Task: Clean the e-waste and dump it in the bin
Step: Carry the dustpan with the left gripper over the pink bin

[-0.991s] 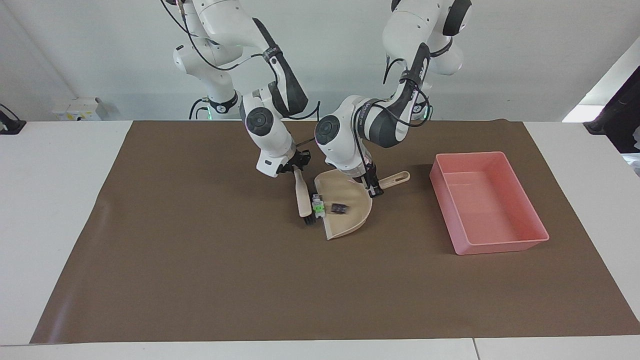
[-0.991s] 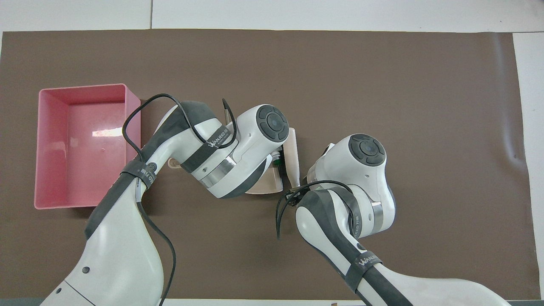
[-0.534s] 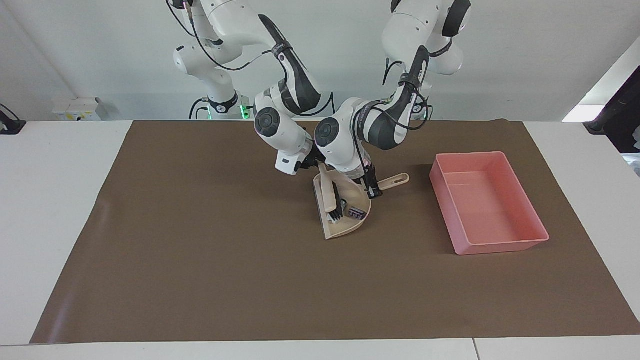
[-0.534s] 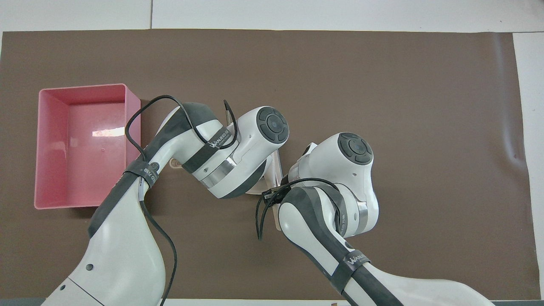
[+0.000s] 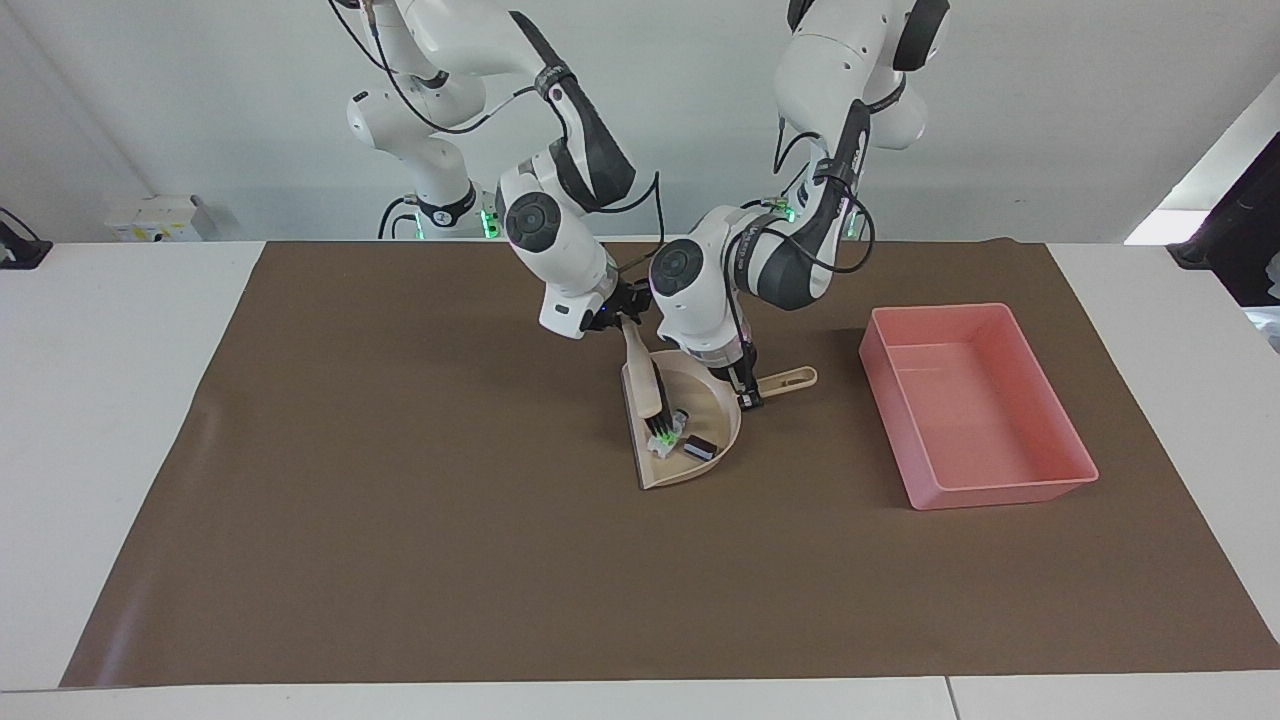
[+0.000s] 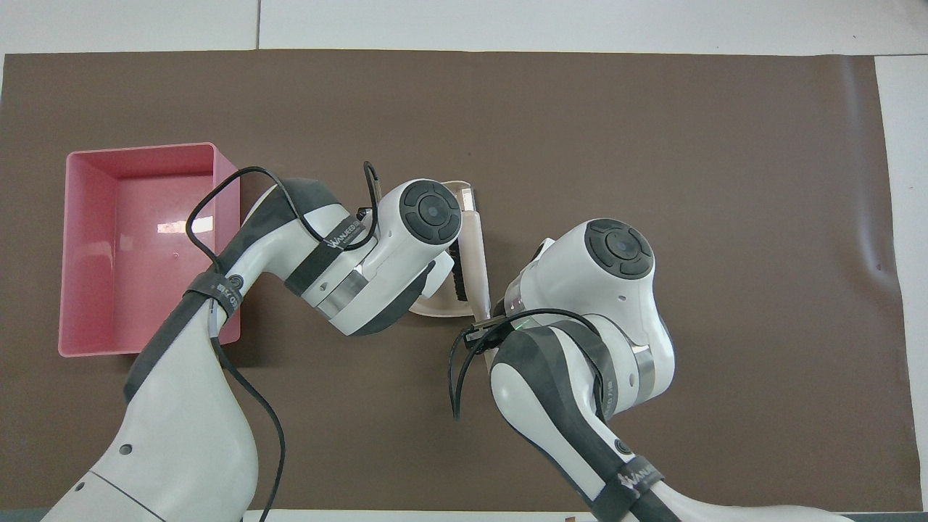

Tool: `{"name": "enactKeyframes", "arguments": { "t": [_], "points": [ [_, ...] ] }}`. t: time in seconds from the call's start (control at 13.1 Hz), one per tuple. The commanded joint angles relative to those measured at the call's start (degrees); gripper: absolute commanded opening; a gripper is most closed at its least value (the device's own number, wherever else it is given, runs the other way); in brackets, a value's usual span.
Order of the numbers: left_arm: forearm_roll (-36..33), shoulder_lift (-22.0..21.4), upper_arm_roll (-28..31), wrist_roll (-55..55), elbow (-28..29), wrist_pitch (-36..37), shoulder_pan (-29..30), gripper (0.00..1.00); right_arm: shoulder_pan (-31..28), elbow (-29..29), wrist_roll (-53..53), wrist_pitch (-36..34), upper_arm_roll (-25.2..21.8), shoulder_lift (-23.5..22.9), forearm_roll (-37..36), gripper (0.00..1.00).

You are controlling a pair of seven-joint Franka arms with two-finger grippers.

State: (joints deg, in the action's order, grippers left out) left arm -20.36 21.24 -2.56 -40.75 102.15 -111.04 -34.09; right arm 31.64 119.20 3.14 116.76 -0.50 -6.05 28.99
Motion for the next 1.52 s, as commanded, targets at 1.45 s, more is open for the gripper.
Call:
{"name": "enactKeyframes", "arguments": {
  "t": [1.45],
  "points": [
    [7.9,-23.5,1.1,-35.4,6.6,-1.2,38.0,0.0,-40.0,6.8,-12.5,-11.1,0.6,3.4,-40.6,0.0]
  ]
}}
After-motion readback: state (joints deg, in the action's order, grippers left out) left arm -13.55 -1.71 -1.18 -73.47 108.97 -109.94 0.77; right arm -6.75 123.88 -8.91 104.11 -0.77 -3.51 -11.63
